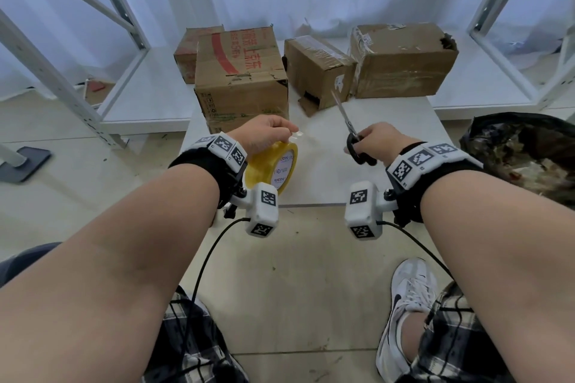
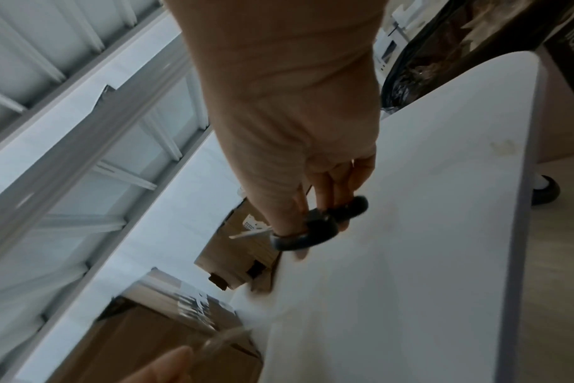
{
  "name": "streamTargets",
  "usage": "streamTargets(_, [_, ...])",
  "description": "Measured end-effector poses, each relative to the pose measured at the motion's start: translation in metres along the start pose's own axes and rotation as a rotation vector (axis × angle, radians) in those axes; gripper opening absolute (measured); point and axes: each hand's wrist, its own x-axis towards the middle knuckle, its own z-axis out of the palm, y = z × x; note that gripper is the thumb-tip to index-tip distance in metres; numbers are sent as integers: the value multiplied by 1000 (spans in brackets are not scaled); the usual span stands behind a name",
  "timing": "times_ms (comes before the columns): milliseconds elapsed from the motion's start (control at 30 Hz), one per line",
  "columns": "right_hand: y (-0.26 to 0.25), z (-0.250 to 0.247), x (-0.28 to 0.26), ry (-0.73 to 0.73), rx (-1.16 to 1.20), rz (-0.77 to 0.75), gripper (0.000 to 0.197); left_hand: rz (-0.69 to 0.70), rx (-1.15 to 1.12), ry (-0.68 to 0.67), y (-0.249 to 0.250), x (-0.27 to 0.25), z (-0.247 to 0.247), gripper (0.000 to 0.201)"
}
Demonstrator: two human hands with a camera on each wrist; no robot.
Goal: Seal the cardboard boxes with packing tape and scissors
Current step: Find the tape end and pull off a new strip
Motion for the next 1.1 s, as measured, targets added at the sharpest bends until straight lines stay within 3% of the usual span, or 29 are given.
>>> streamTargets(133, [-2,-10,-19,-281,212,22,56,-2,15,-19,2,1,-1,24])
streamTargets(300, [8,-21,-21,-526,124,-45,106,12,73,-42,4,3,-4,24])
streamTargets(500, [11,-24,-28,-569,-66,-70,101,14,78,-39,2,3,-5,21])
streamTargets(767, [6,-12,-28,-540,45,-87,105,19,72,-33,3,2,-3,21])
streamTargets(1100, [-2,-9,-28,-523,104,-123,76,24,55,-16,0,3,-2,23])
